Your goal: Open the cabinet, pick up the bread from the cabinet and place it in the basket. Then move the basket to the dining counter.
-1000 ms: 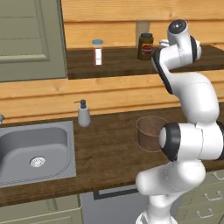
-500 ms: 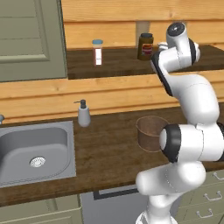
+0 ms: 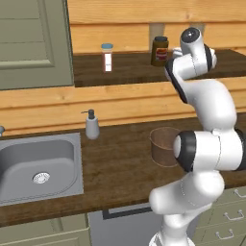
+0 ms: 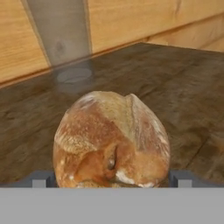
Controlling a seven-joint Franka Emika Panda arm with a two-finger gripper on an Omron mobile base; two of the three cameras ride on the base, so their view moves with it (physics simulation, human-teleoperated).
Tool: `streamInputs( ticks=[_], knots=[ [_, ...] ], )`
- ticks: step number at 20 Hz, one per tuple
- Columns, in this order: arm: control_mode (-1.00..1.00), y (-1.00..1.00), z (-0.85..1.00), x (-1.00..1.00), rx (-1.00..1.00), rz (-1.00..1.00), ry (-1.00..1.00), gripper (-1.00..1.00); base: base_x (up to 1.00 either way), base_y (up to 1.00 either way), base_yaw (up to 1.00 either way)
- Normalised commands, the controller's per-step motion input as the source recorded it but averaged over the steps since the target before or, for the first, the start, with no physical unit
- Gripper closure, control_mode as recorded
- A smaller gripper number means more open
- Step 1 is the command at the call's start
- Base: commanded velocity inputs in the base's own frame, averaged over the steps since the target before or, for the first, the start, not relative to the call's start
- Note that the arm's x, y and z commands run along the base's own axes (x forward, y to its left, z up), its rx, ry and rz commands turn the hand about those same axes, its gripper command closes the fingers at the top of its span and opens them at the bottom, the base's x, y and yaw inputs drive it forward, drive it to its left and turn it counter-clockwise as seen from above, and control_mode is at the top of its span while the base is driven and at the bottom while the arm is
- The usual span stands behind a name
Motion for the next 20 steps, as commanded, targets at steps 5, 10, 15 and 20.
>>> streamInputs(
  ticks=[5,10,15,20],
  knots=[
    [-1.00,-0.13,0.00,0.17,0.00,0.00,0.00,1.00,0.00,0.00,0.00],
    [-1.00,0.00,0.00,-0.15,0.00,0.00,-0.01,1.00,0.00,0.00,0.00],
    [-1.00,0.05,0.17,-0.95,-0.02,0.00,-0.12,1.00,0.00,0.00,0.00],
    [-1.00,0.31,0.47,-1.00,-0.01,0.00,-0.02,1.00,0.00,0.00,0.00]
  ],
)
